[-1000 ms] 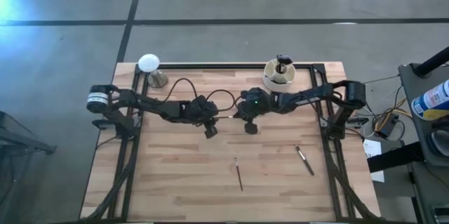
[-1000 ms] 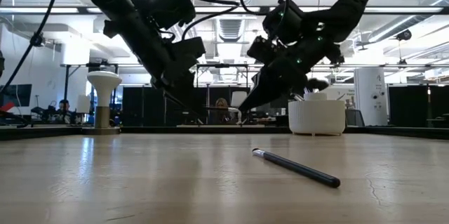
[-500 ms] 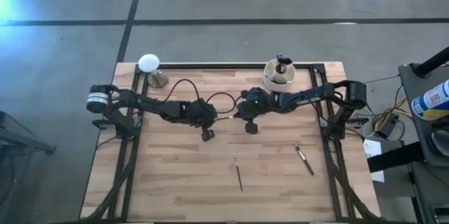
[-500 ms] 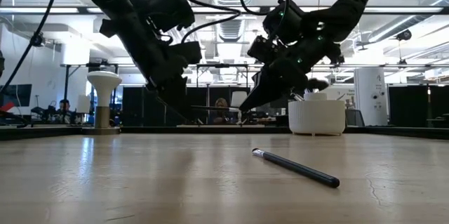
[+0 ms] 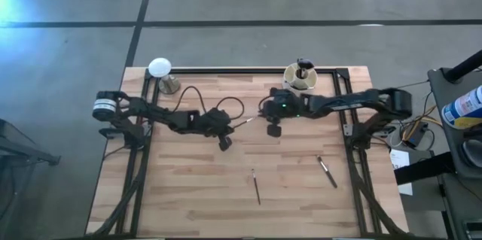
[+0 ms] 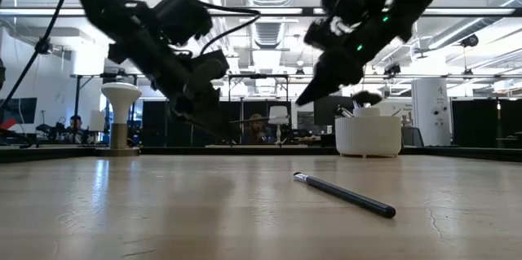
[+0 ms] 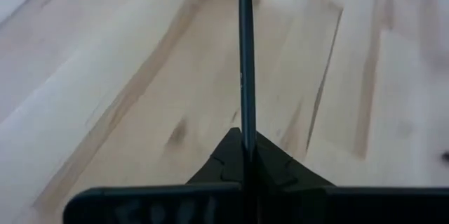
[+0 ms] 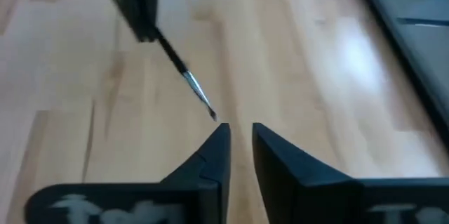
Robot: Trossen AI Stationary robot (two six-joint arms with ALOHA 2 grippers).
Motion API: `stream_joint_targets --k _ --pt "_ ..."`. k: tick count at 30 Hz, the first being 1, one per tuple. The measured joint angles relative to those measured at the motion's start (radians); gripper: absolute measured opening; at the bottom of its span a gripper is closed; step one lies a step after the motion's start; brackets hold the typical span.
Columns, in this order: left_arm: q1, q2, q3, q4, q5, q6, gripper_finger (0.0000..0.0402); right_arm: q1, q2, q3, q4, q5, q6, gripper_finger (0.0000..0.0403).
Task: Put items in baskets/containers
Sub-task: Put the black eyeshadow brush into the white pen organizer
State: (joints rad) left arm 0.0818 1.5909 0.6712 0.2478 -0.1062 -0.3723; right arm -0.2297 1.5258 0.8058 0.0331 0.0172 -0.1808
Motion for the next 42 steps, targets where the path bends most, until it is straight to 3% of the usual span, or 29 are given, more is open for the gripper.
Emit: stream_joint_targets --k 4,8,13,19,25,31,37,42 --pt "0.0 0.001 -0.085 0.292 0.0 0.0 0.0002 -0.008 -0.125 -0.088 0.054 0.034 0.07 0.0085" --pt "0.015 0.027 -0.151 0.598 -0.007 0.02 0.0002 -0.009 -0.193 -0.247 0.309 0.031 0.178 0.0101" --pt "0.034 0.11 -0.165 0.861 0.017 0.085 0.0002 -0.009 -0.172 -0.405 0.71 -0.002 0.353 0.0117" --pt "0.082 0.242 -0.099 1.122 0.137 0.113 0.0002 -0.009 -0.092 -0.446 1.033 -0.078 0.469 0.0162" --pt "0.106 0.308 -0.007 1.168 0.206 0.147 0.0002 -0.009 -0.078 -0.379 1.062 -0.103 0.488 0.0217" --pt "0.107 0.31 0.037 1.166 0.247 0.179 0.0002 -0.01 -0.077 -0.32 1.06 -0.07 0.461 0.0228" --pt "0.108 0.308 0.037 1.165 0.248 0.18 0.0002 -0.011 -0.078 -0.304 1.091 -0.043 0.435 0.0196" --pt "0.11 0.308 0.037 1.165 0.242 0.181 0.0003 -0.011 -0.078 -0.301 1.105 -0.045 0.428 0.0124"
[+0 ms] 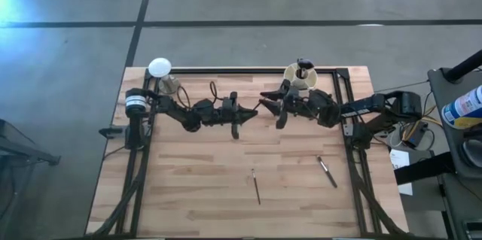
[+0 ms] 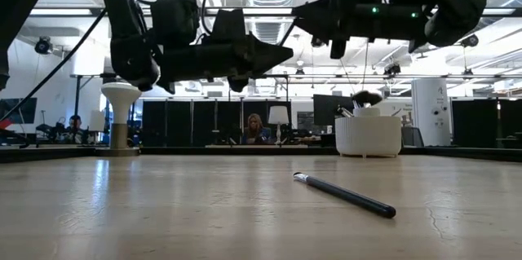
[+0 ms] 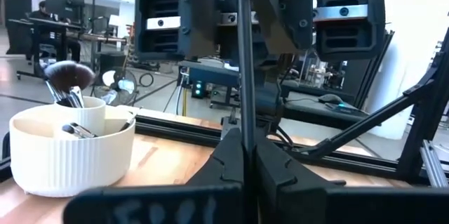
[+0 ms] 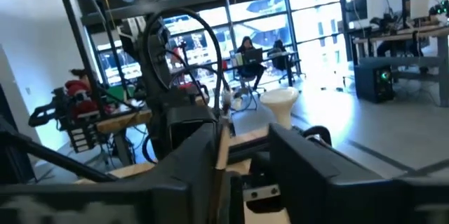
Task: Put items in baskets/containers
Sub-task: Put the black eyeshadow brush into the white pen organizer
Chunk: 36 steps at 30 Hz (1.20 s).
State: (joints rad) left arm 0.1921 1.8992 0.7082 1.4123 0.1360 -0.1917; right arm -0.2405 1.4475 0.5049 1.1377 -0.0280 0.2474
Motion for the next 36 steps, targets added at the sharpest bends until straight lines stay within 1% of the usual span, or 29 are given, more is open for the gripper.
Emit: stream_joint_targets --k 5,6,7,10,12,15,19,25,28,32,36 --pt "0.002 0.0 0.0 -0.004 0.0 0.0 0.0005 0.001 0.0 0.0 0.005 -0.036 -0.024 0.0034" --pt "0.002 0.0 0.001 -0.007 -0.003 0.0 0.0005 0.001 0.0 0.0 0.005 -0.039 -0.026 0.0022" --pt "0.002 0.0 0.003 -0.009 -0.011 -0.008 0.0006 0.001 0.0 0.0 0.003 -0.039 -0.032 0.0019" --pt "0.005 -0.005 0.01 -0.046 -0.04 -0.038 0.0015 -0.005 -0.01 -0.001 -0.017 -0.039 -0.042 0.0017" --pt "0.013 -0.016 0.011 -0.093 -0.042 -0.049 0.0029 -0.015 -0.035 -0.001 -0.071 -0.039 -0.065 0.0017" --pt "0.024 -0.033 0.01 -0.165 -0.047 -0.073 0.0053 -0.042 -0.11 -0.002 -0.196 -0.033 -0.092 0.0016" --pt "0.036 -0.041 0.009 -0.177 -0.052 -0.076 0.0073 -0.074 -0.257 0.001 -0.443 0.014 -0.144 0.0015" --pt "0.034 -0.041 0.007 -0.183 0.004 -0.047 0.0077 -0.111 -0.514 0.035 -0.884 0.256 -0.256 0.0014" --pt "0.035 -0.041 0.007 -0.183 0.008 -0.041 0.0078 -0.152 -0.601 0.039 -1.037 0.322 -0.279 0.0014" --pt "0.035 -0.041 0.006 -0.195 0.008 -0.029 0.0078 -0.224 -0.655 0.038 -1.141 0.335 -0.278 0.0014" --pt "0.035 -0.041 0.006 -0.202 0.008 -0.026 0.0078 -0.287 -0.646 0.017 -1.143 0.329 -0.28 0.0014"
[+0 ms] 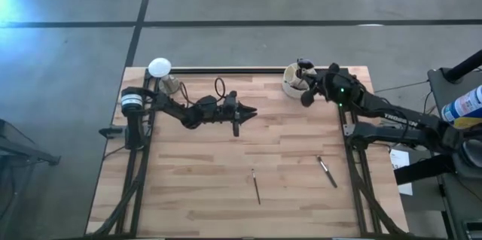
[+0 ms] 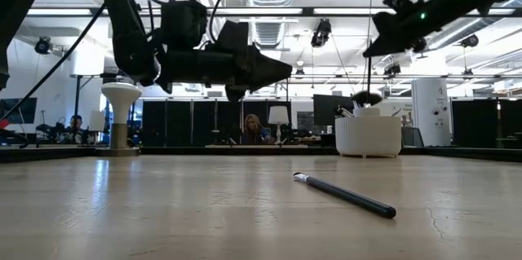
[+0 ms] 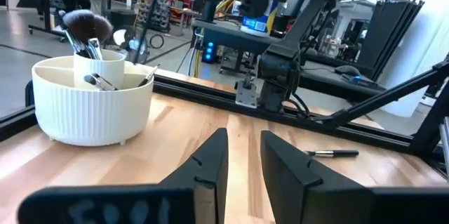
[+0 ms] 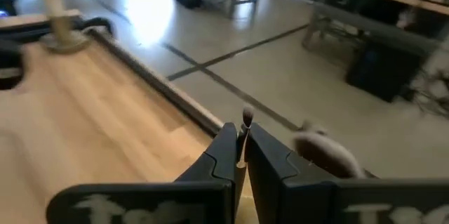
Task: Put items in baskets/containers
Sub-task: Put the black eyeshadow brush into the white pen organizer
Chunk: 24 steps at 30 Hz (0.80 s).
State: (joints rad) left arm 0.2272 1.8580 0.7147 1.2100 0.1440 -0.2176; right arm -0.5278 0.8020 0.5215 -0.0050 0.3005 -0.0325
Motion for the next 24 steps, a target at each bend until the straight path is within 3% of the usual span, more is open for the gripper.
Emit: stream_joint_targets --k 8,16,24 --pt "0.0 0.0 0.0 -0.028 -0.001 0.006 0.0078 -0.083 0.023 -0.102 0.156 0.021 0.013 0.0013" --pt "0.0 0.0 0.0 -0.034 -0.003 0.012 0.0078 -0.105 0.018 -0.248 0.364 0.014 0.087 0.0013" --pt "0.0 0.0 0.0 -0.037 -0.003 0.012 0.0078 -0.132 0.018 -0.344 0.459 0.01 0.163 0.0013"
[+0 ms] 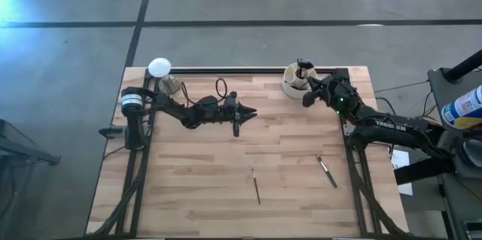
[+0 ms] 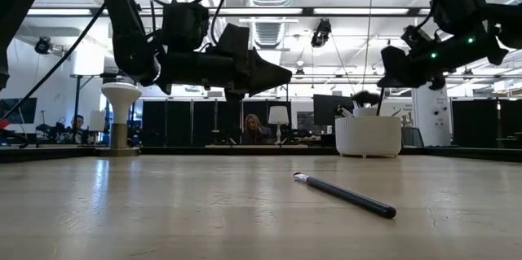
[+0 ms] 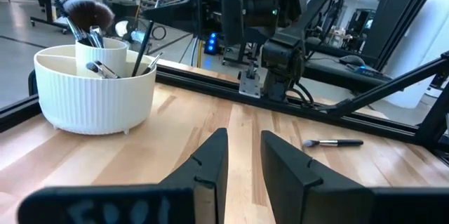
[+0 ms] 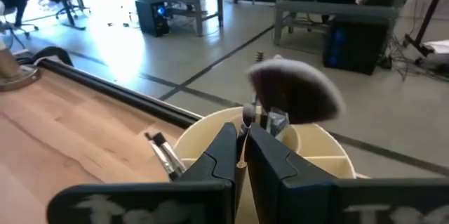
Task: Put items in baskets/containers
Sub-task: Put the black eyeshadow brush into the white pen organizer
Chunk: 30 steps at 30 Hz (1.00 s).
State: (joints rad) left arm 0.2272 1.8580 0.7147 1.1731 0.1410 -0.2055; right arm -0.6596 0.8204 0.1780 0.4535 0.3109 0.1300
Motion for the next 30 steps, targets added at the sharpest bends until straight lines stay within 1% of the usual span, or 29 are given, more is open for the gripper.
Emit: stream_joint_targets --k 3,11,19,22,28,30 --pt "0.0 0.0 0.0 -0.001 0.0 -0.001 0.0078 -0.001 0.0 -0.001 0.002 0.0 0.011 0.0014" --pt "0.0 0.0 0.0 -0.019 0.0 -0.003 0.0078 0.0 0.0 0.003 -0.005 0.001 0.039 0.0033" --pt "0.0 0.0 0.0 -0.032 0.0 -0.003 0.0078 -0.001 0.001 0.017 -0.087 0.005 0.03 0.0042" --pt "0.0 0.0 0.0 -0.032 0.0 -0.003 0.0078 0.0 0.001 0.039 -0.143 0.006 0.028 0.0059" --pt "-0.001 0.0 0.0 -0.038 0.0 -0.01 0.0078 0.0 0.001 0.118 -0.299 0.01 0.031 0.0116" --pt "0.0 0.0 0.0 -0.051 0.0 -0.01 0.0078 0.0 0.001 0.153 -0.363 0.03 0.042 0.0134"
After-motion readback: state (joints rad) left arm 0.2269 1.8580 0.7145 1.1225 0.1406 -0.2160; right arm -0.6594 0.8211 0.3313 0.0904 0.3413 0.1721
